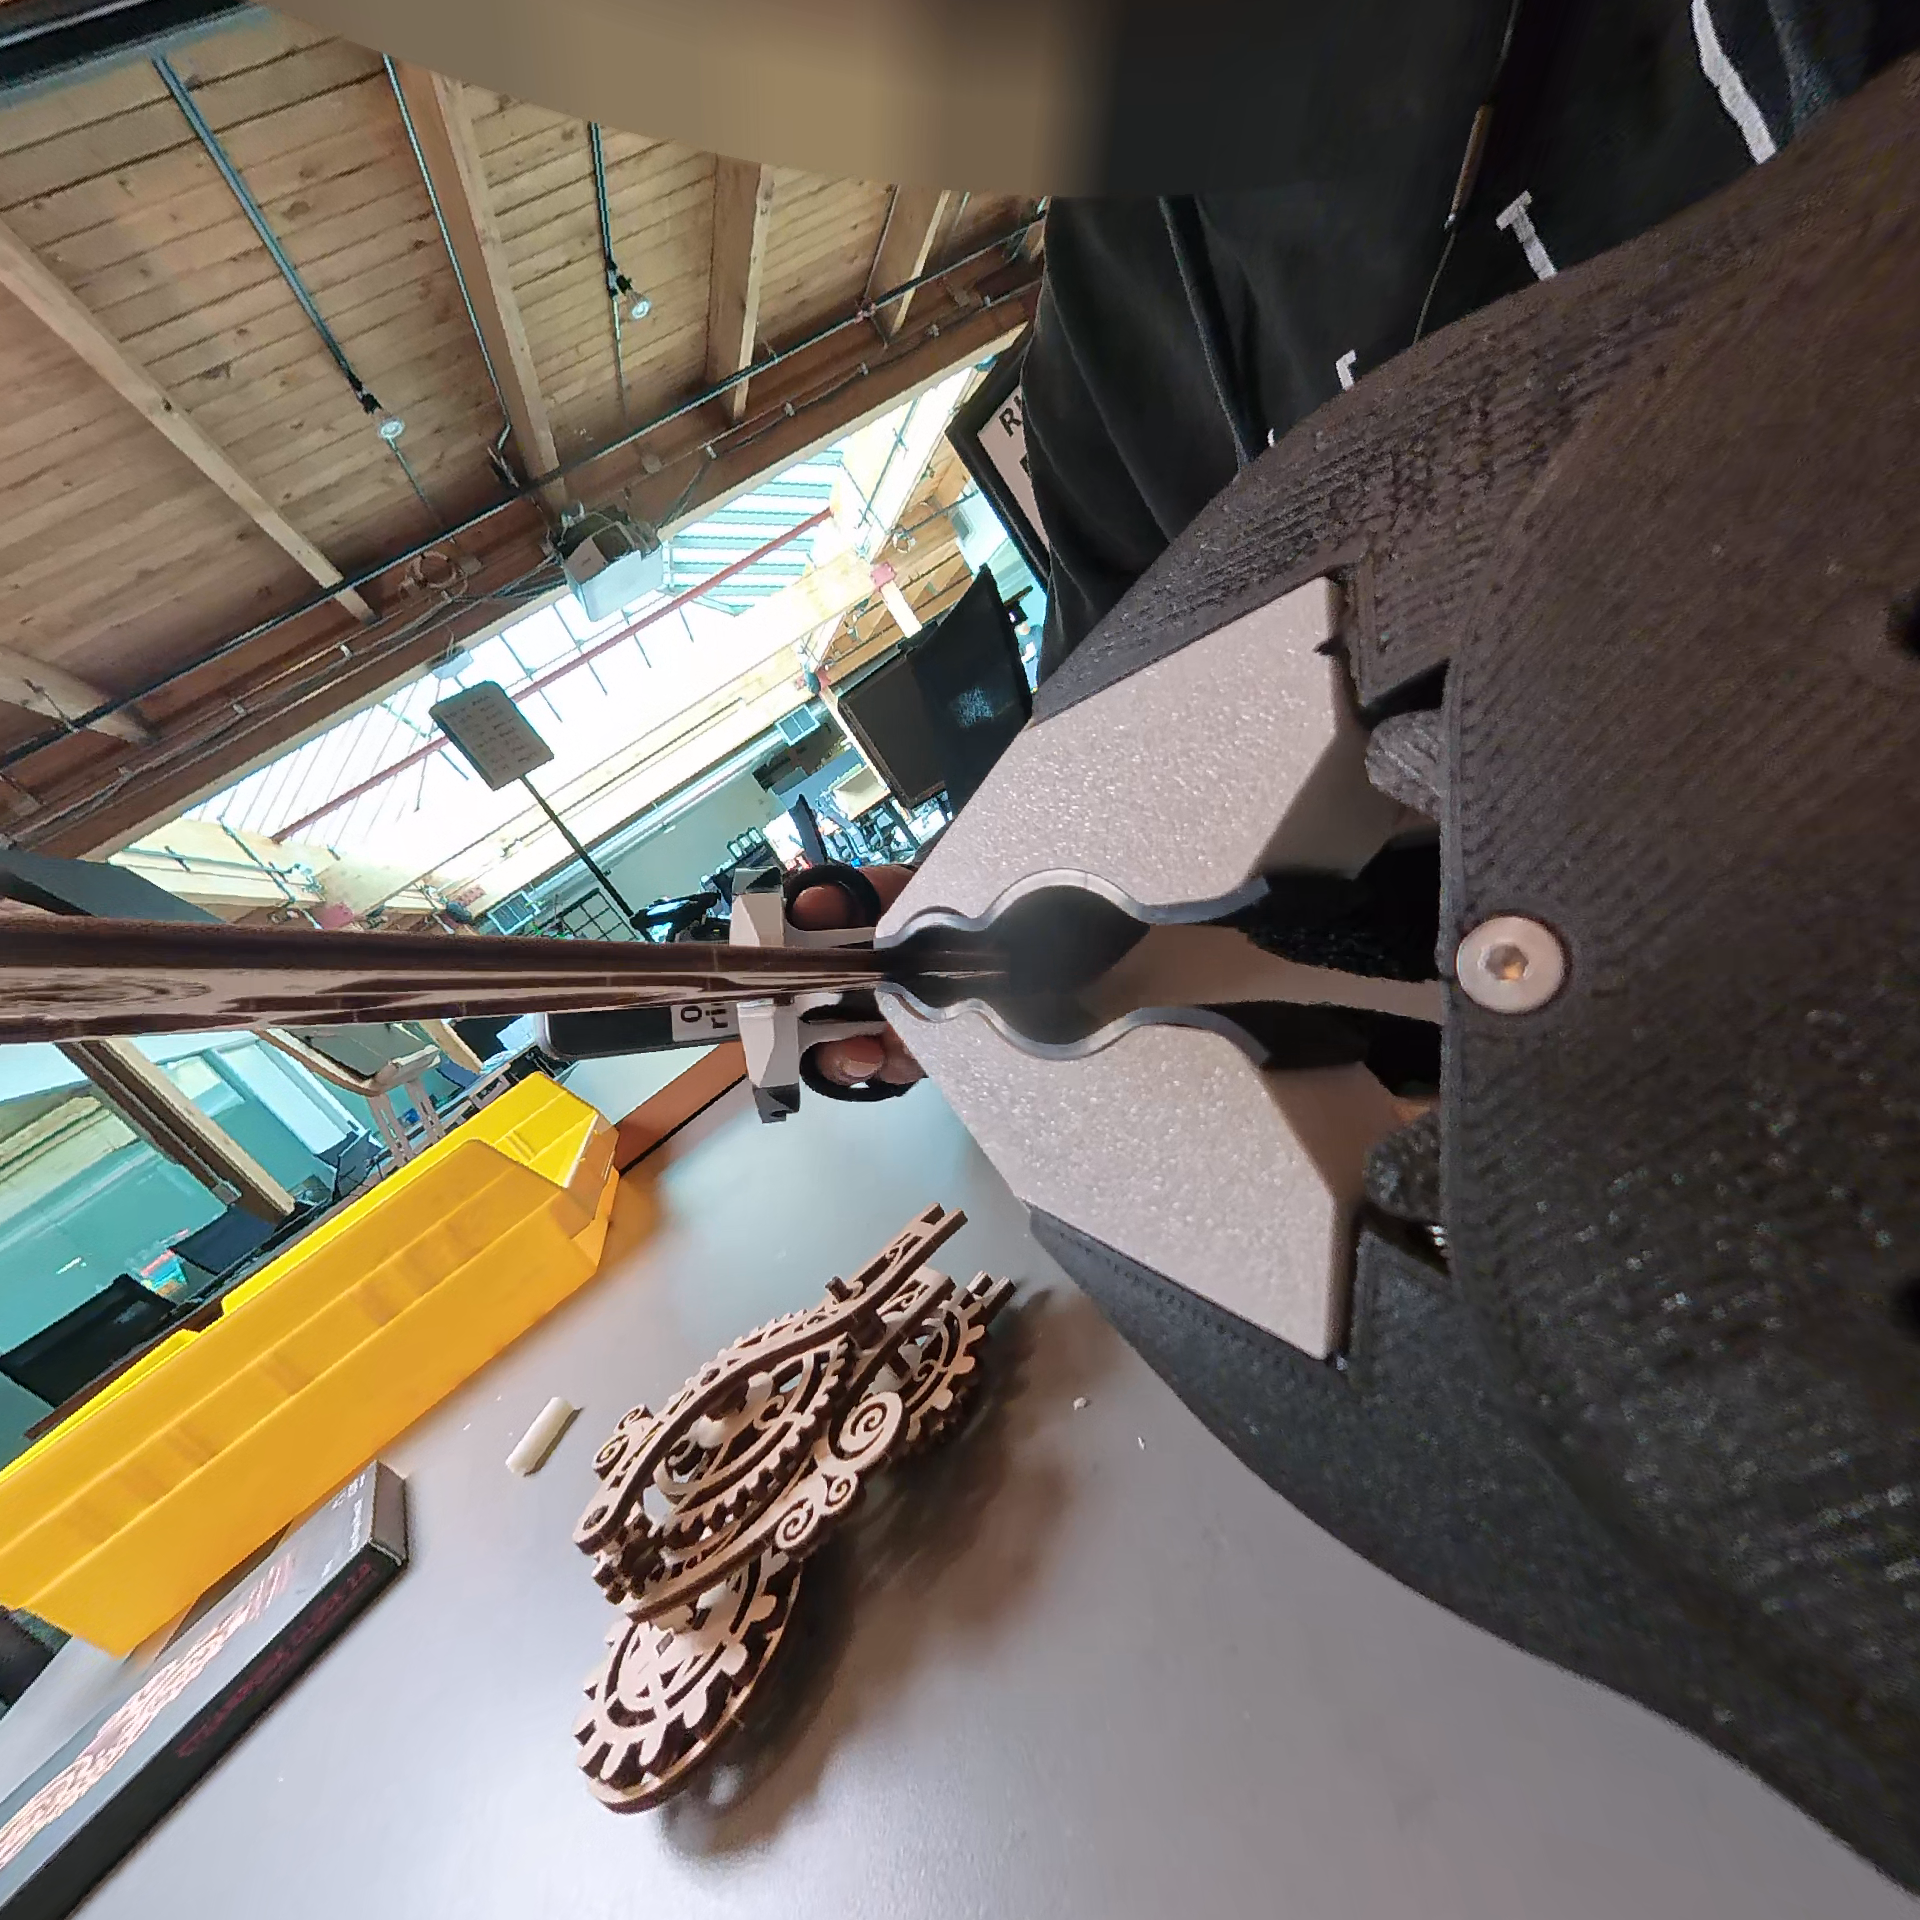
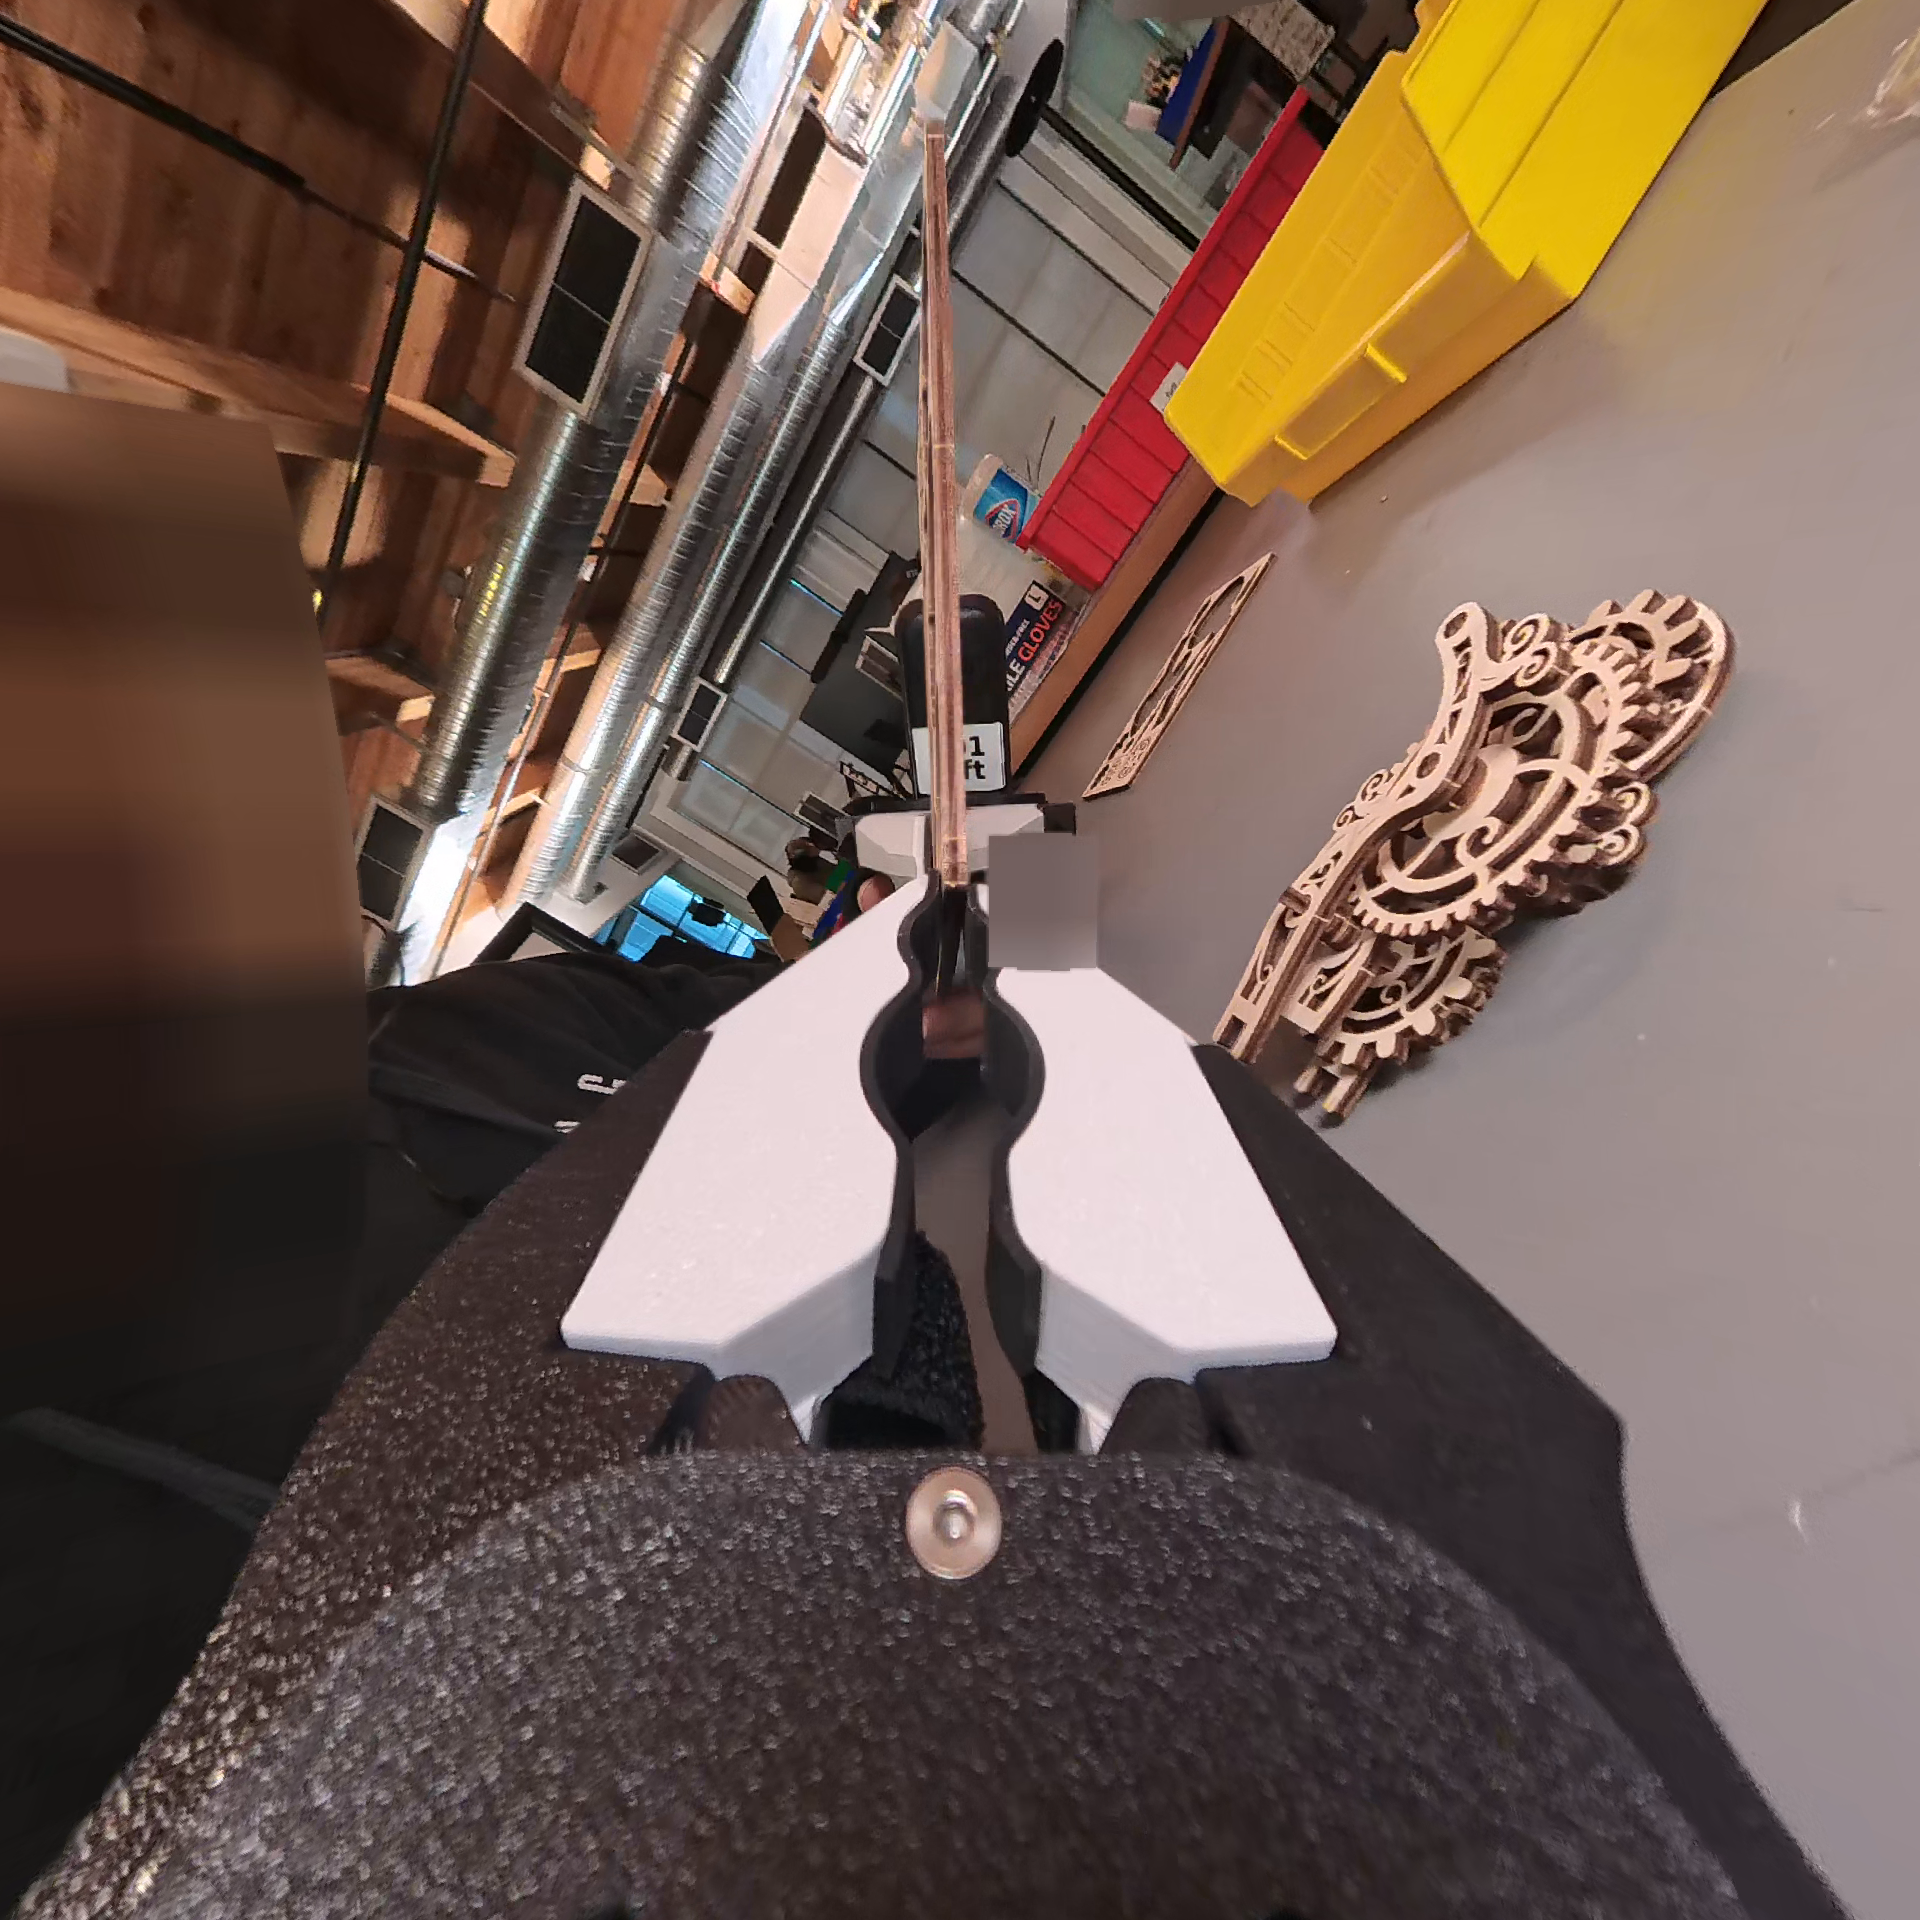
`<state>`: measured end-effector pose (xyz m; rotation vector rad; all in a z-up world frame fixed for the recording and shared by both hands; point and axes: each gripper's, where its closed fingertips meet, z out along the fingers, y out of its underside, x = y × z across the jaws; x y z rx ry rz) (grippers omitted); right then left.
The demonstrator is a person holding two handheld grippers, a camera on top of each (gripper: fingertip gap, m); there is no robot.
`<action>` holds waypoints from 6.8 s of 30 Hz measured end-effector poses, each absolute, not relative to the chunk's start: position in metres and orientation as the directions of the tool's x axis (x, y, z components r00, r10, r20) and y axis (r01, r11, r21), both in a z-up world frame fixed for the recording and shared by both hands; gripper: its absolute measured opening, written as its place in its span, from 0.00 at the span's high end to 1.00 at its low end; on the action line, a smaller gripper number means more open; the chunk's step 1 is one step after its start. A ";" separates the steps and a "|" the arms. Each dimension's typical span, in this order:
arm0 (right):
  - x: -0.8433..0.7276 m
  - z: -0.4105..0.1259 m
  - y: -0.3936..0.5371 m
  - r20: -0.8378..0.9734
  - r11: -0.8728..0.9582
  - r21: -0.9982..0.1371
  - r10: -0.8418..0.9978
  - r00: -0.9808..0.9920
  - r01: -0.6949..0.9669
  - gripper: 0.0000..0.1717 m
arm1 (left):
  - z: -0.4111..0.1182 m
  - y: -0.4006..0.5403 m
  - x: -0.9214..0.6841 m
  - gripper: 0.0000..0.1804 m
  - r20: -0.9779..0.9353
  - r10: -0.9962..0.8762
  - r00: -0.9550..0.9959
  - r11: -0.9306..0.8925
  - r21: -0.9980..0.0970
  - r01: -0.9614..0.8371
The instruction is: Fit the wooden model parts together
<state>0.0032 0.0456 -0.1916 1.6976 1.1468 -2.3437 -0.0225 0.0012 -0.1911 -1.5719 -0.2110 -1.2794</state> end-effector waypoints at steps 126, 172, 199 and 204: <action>0.019 -0.073 0.059 -0.449 -0.434 -0.887 0.740 -0.501 0.155 0.99 | -0.163 0.001 0.034 0.99 0.441 -0.702 0.559 -0.295 -0.895 0.334; 0.045 -0.175 0.019 -0.741 -0.653 -0.666 0.518 -0.428 0.361 1.00 | -0.205 -0.003 0.086 0.97 0.592 -0.636 0.495 -0.599 -0.783 0.167; 0.064 -0.220 -0.018 -0.880 -0.723 -0.453 0.457 -0.131 0.522 0.99 | -0.238 -0.038 0.109 0.97 0.734 -0.529 0.427 -0.722 -0.653 0.228; 0.066 -0.222 -0.019 -0.844 -0.697 -0.503 0.524 -0.117 0.511 0.98 | -0.239 -0.041 0.111 0.97 0.719 -0.544 0.432 -0.719 -0.665 0.201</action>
